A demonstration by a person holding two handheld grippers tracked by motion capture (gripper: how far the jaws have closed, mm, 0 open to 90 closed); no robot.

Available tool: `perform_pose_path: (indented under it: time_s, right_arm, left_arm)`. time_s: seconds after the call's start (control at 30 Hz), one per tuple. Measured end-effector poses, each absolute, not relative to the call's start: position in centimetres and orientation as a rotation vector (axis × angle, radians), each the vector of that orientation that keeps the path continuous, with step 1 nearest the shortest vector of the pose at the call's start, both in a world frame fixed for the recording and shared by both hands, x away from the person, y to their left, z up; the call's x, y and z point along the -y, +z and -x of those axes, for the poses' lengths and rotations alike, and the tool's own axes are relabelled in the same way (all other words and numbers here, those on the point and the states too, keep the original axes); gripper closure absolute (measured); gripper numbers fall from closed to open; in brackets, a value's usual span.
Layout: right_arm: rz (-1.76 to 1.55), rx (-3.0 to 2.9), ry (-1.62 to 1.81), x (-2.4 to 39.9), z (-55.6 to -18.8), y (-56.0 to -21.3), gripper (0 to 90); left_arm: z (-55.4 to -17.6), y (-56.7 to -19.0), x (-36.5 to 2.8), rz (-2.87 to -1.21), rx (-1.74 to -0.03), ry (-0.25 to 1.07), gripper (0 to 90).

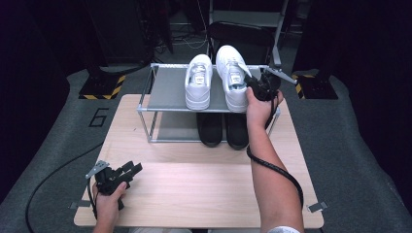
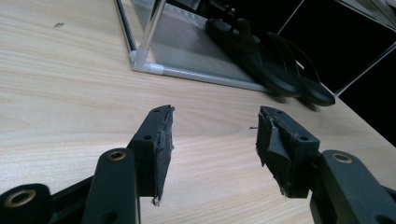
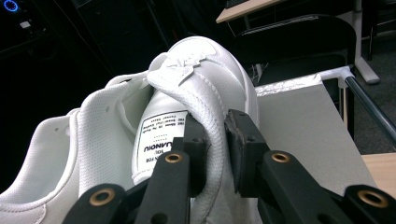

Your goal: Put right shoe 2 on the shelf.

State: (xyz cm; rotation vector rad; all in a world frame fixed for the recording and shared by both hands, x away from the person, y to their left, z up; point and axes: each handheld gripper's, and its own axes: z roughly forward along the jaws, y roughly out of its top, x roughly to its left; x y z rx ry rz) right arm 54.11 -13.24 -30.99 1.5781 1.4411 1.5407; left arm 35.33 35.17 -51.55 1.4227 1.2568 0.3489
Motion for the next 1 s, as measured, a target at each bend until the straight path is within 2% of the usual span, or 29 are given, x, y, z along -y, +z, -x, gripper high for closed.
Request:
perform_pose_path:
  time_s: [0.87, 1.0]
  right_arm:
    - [-1.732, -1.485, 1.495, 14.2, -56.2, -31.0, 73.0]
    - [-1.725, -1.489, 1.517, 14.2, -56.2, -31.0, 69.5]
  left_arm:
    - [-35.4, -51.6, -35.4, -1.413, -1.266, 0.345, 45.8]
    - [-35.4, -51.7, -35.4, -1.412, -1.271, 0.343, 45.8]
